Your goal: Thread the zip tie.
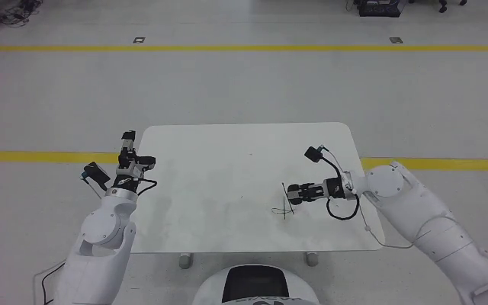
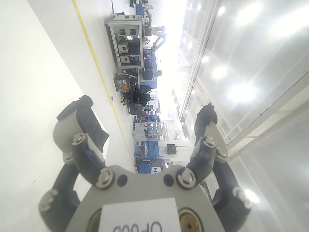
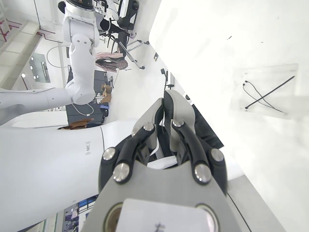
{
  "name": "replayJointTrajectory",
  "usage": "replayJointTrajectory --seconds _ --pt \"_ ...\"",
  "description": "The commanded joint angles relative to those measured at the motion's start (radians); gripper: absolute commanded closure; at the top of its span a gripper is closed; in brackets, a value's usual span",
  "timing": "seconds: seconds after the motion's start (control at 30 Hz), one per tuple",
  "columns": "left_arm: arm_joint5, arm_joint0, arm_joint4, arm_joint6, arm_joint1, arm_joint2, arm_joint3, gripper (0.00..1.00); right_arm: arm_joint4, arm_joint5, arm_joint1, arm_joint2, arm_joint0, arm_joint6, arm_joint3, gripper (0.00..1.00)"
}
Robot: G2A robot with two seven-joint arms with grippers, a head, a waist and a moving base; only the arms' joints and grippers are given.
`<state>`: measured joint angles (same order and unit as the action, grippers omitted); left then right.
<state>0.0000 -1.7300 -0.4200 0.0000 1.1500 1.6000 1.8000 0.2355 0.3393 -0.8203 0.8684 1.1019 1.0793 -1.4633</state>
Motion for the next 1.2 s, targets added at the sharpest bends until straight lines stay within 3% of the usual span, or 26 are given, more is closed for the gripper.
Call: replayJointTrajectory --seconds 0.0,0.07,0.13,0.27,0.33,0.67,0.77,0.83,1.17 --pt "-0.003 0.001 0.004 0.000 0.000 -0.001 0.003 0.00 0.021 0.001 -0.002 0.006 0.018 -0.047 -0.002 1.00" --pt "-0.025 -0.010 0.074 0.007 0.000 -0.013 0.040 0.00 0.045 0.001 -0.003 0.017 0.031 -0.063 -0.006 1.00" --pt "-0.032 -0.038 0.200 0.028 0.000 -0.042 0.100 0.00 0.068 0.001 -0.004 0.031 0.042 -0.070 -0.011 1.00" --pt "-0.003 -0.082 0.406 0.080 0.003 -0.127 0.200 0.00 0.118 0.001 -0.008 0.058 0.062 -0.090 -0.013 1.00" --pt "-0.008 -0.093 0.432 0.088 0.007 -0.170 0.231 0.00 0.161 0.001 -0.014 0.066 0.072 -0.104 -0.005 1.00" --pt "-0.008 -0.093 0.432 0.088 0.007 -0.170 0.231 0.00 0.174 0.001 -0.020 0.072 0.072 -0.096 0.006 1.00" --pt "-0.023 -0.074 0.466 0.048 0.008 -0.202 0.239 0.00 0.171 -0.002 -0.021 0.072 0.081 -0.120 -0.001 1.00" --pt "-0.020 -0.056 0.540 0.025 0.009 -0.239 0.247 0.00 0.178 0.001 -0.023 0.077 0.088 -0.131 -0.001 1.00" --pt "0.081 0.080 0.827 -0.009 0.033 -0.508 0.220 0.00 0.267 -0.005 -0.048 0.088 0.088 -0.188 0.027 1.00"
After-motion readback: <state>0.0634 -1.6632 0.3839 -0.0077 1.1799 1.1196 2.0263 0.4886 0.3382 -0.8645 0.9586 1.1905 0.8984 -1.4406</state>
